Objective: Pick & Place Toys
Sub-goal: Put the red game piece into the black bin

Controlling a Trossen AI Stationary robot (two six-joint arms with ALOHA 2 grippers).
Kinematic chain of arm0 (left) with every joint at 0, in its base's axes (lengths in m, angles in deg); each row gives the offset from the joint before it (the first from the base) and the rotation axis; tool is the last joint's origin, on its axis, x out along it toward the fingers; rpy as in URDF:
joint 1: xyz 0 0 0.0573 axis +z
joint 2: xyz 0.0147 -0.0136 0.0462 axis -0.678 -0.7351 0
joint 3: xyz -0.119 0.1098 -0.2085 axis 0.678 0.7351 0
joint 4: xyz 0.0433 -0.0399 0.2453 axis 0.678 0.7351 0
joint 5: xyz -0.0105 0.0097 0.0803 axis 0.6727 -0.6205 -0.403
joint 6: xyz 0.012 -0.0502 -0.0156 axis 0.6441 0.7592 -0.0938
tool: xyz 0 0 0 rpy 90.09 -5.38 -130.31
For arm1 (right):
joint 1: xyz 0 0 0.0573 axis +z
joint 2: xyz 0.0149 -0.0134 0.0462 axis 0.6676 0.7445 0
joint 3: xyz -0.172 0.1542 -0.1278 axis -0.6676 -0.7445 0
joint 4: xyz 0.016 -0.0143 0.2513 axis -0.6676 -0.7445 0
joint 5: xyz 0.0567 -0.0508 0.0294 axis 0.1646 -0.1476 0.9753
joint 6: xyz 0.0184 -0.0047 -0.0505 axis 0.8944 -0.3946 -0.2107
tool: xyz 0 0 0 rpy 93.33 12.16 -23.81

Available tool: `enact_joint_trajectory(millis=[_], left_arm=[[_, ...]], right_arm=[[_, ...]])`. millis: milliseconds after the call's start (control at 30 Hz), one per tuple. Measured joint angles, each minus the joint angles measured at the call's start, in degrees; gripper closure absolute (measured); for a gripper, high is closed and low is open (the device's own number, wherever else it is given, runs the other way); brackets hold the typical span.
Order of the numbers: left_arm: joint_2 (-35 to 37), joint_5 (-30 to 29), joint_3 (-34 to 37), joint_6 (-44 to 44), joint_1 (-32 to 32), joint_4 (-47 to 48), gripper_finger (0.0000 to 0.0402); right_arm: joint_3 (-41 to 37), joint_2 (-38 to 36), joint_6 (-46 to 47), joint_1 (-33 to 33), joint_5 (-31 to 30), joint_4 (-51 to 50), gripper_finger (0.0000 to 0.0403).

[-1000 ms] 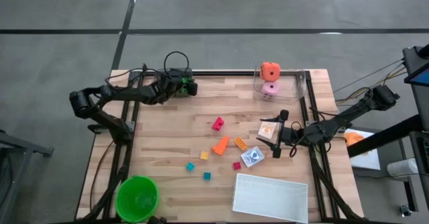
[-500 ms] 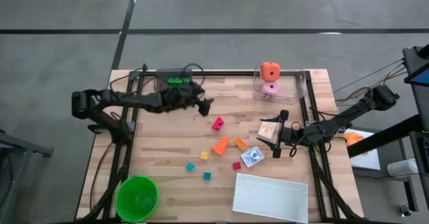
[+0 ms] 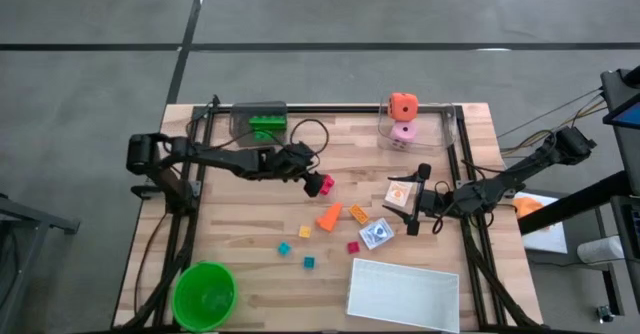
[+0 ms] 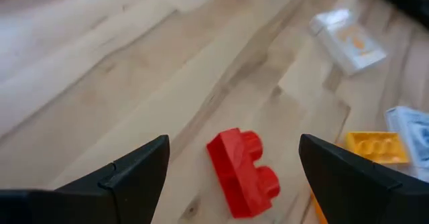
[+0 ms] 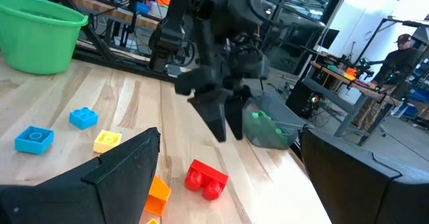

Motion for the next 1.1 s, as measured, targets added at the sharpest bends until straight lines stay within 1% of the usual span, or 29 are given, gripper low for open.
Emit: enact_joint_trajectory(millis=[200, 400, 667, 933, 1000, 1100], left_arm=[[-4.5, 1.2, -6.4, 0.0, -0.2, 7.9, 0.0066], [-9.0, 2.5, -10.7, 0.1, -1.2, 9.3, 0.0066], [-14.9, 2.7, -14.5, 1.5, -1.5, 16.7, 0.0066], [-16.9, 2.5, -14.5, 2.4, -1.5, 17.0, 0.0067], [-16.9, 2.3, -14.5, 2.4, -1.6, 17.4, 0.0078], [-16.9, 1.7, -14.5, 2.3, -1.6, 18.1, 0.0118]], right_arm=[[0.0, 0.0, 0.0, 0.0, 0.0, -0.1, 0.0052], [0.0, 0.0, 0.0, 0.0, 0.0, -0.5, 0.0052], [0.0, 0.0, 0.0, 0.0, 0.0, -0.4, 0.0052], [0.0, -0.2, 0.0, 0.0, 0.0, -0.6, 0.0052], [0.0, -0.2, 0.0, 0.0, 0.0, -0.6, 0.0052], [0.0, -0.2, 0.0, 0.0, 0.0, -0.6, 0.0052]])
